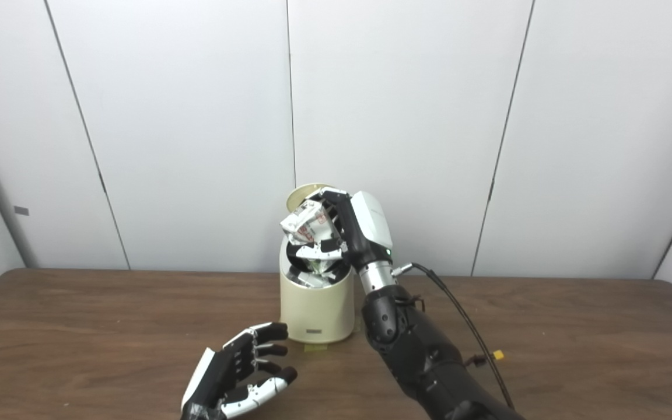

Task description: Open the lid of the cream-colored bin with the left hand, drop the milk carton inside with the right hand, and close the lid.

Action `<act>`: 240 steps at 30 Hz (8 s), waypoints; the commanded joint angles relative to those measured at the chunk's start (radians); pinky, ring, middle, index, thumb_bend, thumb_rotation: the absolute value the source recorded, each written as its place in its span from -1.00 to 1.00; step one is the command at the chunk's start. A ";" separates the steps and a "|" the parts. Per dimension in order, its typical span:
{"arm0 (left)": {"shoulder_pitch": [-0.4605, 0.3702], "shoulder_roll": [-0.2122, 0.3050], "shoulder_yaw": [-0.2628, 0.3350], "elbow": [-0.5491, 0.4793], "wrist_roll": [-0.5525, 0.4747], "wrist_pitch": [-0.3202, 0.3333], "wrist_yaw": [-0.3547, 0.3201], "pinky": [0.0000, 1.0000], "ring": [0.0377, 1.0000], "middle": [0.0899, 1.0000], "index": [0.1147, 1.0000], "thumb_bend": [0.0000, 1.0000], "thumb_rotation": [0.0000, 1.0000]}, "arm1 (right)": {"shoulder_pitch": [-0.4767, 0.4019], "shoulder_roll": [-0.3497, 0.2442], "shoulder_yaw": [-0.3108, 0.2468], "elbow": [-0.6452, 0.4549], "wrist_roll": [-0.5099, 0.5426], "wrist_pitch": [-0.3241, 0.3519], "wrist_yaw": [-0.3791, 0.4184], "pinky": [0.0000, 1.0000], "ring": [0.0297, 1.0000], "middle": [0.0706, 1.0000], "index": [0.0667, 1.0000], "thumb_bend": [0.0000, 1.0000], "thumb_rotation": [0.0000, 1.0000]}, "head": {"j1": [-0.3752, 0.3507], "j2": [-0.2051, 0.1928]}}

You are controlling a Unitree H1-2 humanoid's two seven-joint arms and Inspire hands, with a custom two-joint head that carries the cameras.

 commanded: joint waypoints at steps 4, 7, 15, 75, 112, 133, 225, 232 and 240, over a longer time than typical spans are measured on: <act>-0.026 -0.002 -0.002 -0.036 0.002 -0.008 0.002 0.20 0.40 0.50 0.44 0.34 -0.63 | -0.070 -0.022 0.037 -0.011 0.000 -0.018 -0.061 -0.38 -0.32 -0.19 -0.04 0.05 -1.00 | 0.001 0.003; -0.026 -0.005 -0.002 -0.039 0.000 -0.005 0.003 0.20 0.40 0.50 0.44 0.34 -0.63 | -0.070 -0.025 0.050 -0.017 0.013 -0.018 -0.063 -0.37 -0.31 -0.19 -0.04 0.05 -1.00 | 0.002 0.006; -0.026 -0.002 0.000 -0.044 -0.008 -0.001 -0.002 0.21 0.42 0.51 0.43 0.33 -0.65 | -0.082 -0.028 0.071 0.038 -0.049 -0.018 -0.079 -0.09 0.16 0.26 0.25 0.49 -0.68 | -0.003 0.011; -0.031 0.050 0.021 -0.014 -0.019 -0.041 -0.020 0.25 0.41 0.50 0.44 0.26 -0.73 | 0.718 -0.278 -0.200 -1.113 0.490 0.219 0.433 0.10 0.32 0.58 0.63 0.47 -0.22 | -0.041 -0.005; -0.576 0.219 -0.045 -0.005 0.210 0.230 -0.118 0.71 1.00 1.00 1.00 0.90 -0.29 | 0.845 -0.141 -0.405 -1.104 0.509 0.214 0.665 0.35 0.60 0.77 0.79 0.60 -0.09 | -0.036 -0.016; -0.793 0.274 -0.164 0.209 0.363 0.226 -0.166 0.61 0.96 0.98 0.94 0.88 -0.26 | 0.856 -0.098 -0.404 -1.186 0.472 0.267 0.663 0.16 0.45 0.72 0.65 0.53 -0.08 | -0.061 -0.001; -0.539 0.379 -0.460 0.047 0.915 0.090 -0.421 1.00 0.96 0.45 0.40 1.00 -0.27 | 0.843 -0.055 -0.417 -1.240 0.432 0.321 0.658 0.08 0.33 0.68 0.67 0.62 0.03 | -0.108 0.059; -0.536 0.378 -0.453 0.069 0.901 0.100 -0.412 1.00 0.98 0.50 0.45 0.97 -0.23 | 0.842 -0.056 -0.417 -1.232 0.424 0.322 0.656 0.08 0.32 0.68 0.67 0.62 0.08 | -0.103 0.055; -0.520 0.379 -0.389 0.024 0.860 0.072 -0.295 1.00 0.95 0.60 0.57 0.81 -0.28 | 0.841 -0.049 -0.416 -1.230 0.417 0.319 0.653 0.08 0.32 0.68 0.67 0.60 0.07 | -0.105 0.052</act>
